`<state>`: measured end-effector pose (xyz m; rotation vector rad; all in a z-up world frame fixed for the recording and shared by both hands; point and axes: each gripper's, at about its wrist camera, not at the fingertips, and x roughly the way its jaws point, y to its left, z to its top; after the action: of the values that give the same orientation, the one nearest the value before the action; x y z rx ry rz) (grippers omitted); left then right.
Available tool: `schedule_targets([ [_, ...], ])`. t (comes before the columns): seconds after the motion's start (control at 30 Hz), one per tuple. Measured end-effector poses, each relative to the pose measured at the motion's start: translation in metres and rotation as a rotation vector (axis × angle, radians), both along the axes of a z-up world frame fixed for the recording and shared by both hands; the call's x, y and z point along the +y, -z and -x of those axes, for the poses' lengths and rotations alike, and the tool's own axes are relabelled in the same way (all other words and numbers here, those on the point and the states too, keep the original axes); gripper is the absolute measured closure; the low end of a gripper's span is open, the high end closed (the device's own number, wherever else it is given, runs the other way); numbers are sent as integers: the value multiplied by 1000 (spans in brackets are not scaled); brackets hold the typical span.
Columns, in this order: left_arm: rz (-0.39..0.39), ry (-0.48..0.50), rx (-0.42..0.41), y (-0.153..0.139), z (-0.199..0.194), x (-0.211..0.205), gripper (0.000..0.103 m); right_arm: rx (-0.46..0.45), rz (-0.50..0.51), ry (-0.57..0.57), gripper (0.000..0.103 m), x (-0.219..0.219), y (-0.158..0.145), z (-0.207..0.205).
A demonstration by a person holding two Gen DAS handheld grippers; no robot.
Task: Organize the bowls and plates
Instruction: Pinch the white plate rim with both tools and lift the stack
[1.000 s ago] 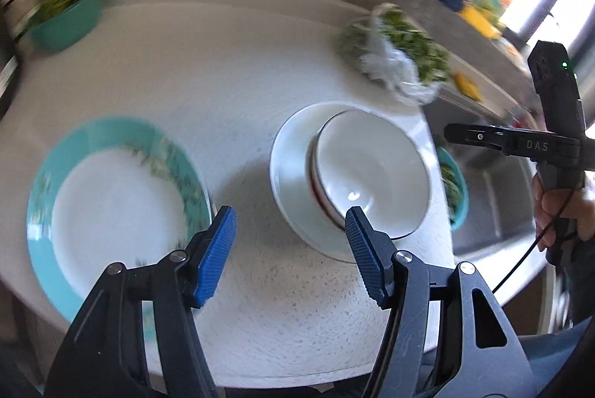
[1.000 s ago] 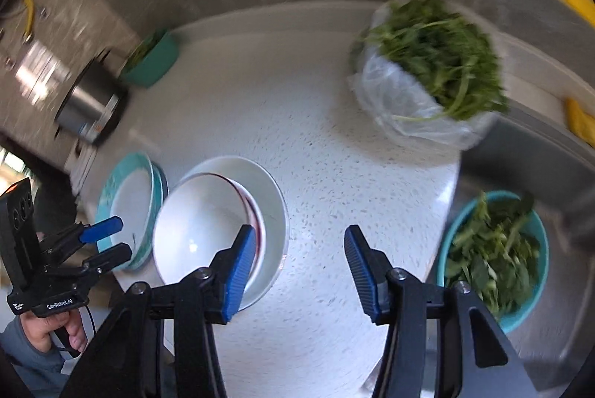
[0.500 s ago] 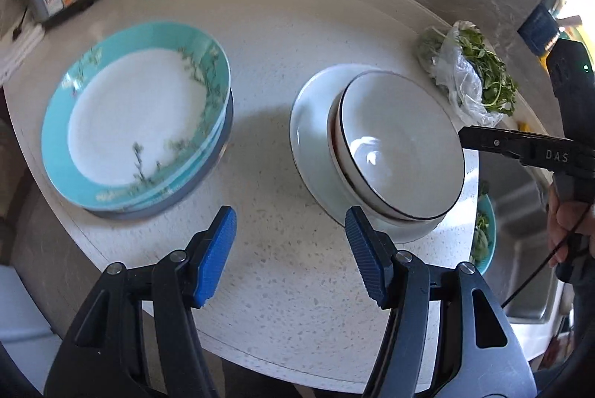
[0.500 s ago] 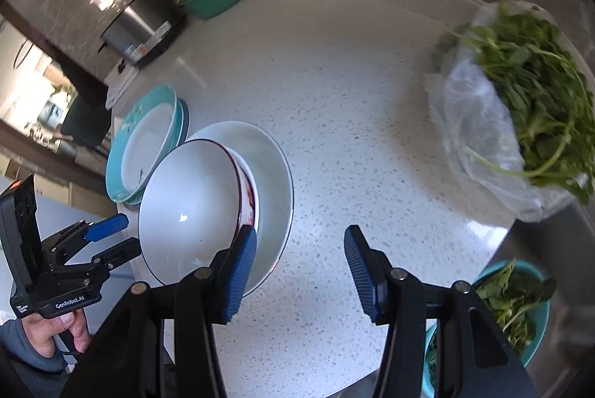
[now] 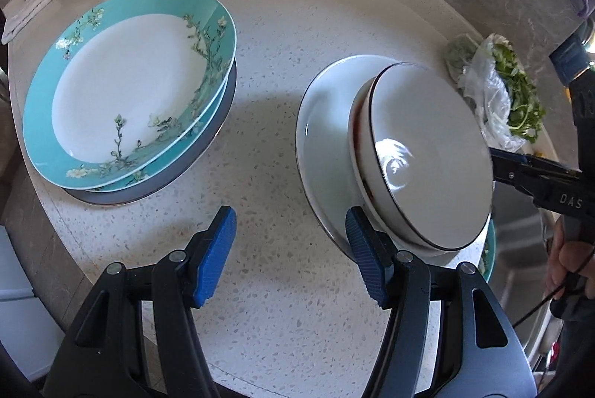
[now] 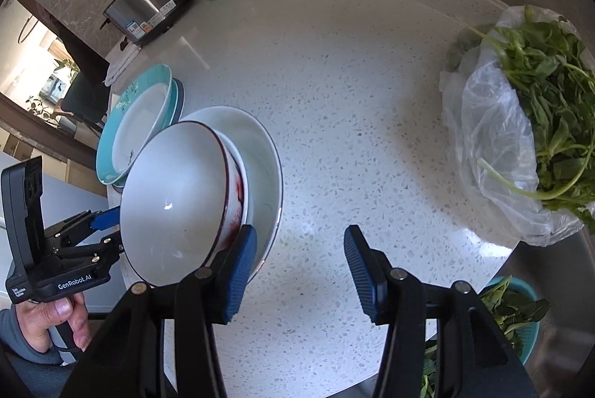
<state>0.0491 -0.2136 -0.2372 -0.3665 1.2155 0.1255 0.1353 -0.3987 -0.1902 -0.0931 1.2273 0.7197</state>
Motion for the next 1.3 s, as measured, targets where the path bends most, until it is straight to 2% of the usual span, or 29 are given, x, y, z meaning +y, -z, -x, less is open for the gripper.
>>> schedule_targets([
  [0.2,-32,-11,42,5,-5,-4,43,10,-1,-36,50,2,9,-5],
  [0.43,-21,-23,27,19,-22,-8,46,25,-18,-72,50,6,16,-16],
  [0.53,5,-9,14,23,-26,-11,61,23,-11,-88,50,7,16,-16],
  [0.67,14,13,-4,24,-32,-19,73,44,-21,-117,51,12,16,-16],
  [1.0,60,-4,11,37,-45,-21,74,84,-60,-122,53,19,34,-17],
  [1.03,65,-16,-6,39,-46,-21,74,87,-67,-117,54,20,35,-18],
  [1.17,25,1,-19,39,-50,-26,74,120,-106,-100,69,21,41,-17],
  [1.23,20,1,-26,38,-48,-24,79,119,-109,-103,79,24,42,-14],
  [1.3,25,11,-32,37,-51,-25,86,105,-98,-105,80,27,41,-11],
])
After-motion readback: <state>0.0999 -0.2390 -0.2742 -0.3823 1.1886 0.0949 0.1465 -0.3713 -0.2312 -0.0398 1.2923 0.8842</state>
